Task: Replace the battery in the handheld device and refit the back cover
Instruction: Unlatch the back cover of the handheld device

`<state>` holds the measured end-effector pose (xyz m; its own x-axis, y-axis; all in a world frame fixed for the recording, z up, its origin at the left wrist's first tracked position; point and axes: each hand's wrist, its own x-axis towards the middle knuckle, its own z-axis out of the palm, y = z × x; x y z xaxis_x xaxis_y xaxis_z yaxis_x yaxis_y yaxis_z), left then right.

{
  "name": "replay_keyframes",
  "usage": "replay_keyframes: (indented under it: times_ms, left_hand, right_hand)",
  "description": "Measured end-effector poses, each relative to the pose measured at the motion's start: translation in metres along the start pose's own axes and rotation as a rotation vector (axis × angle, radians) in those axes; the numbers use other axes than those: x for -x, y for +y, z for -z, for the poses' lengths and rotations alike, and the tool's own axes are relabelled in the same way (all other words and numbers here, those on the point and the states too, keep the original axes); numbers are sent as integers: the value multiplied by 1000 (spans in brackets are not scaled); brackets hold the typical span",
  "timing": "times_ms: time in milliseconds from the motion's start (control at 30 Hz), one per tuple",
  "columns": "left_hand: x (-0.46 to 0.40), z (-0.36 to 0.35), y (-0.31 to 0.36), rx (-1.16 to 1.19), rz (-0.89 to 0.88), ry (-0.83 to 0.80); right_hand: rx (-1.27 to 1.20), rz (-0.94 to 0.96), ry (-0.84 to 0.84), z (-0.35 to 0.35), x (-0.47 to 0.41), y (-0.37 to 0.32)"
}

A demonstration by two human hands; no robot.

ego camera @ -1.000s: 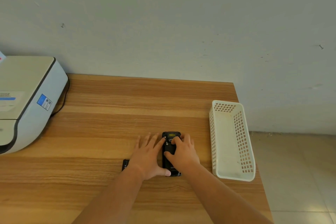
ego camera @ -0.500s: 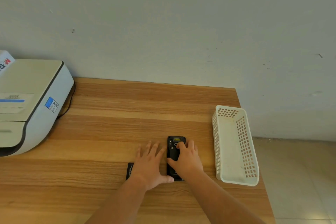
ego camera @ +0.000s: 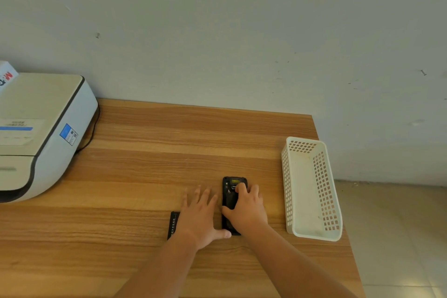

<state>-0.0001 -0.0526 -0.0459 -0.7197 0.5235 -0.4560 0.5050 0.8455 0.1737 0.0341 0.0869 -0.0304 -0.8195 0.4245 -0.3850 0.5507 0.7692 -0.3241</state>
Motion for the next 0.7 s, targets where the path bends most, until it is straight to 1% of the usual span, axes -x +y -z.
replay_keyframes:
  times_ms: [333,700]
  left_hand:
    - [22,4,-20,0,-18,40]
    - [23,18,-24,-24,-19,57]
  right_hand:
    - [2,-128,3,-6,6,-18]
    - [-84,-73,108,4,18,-17]
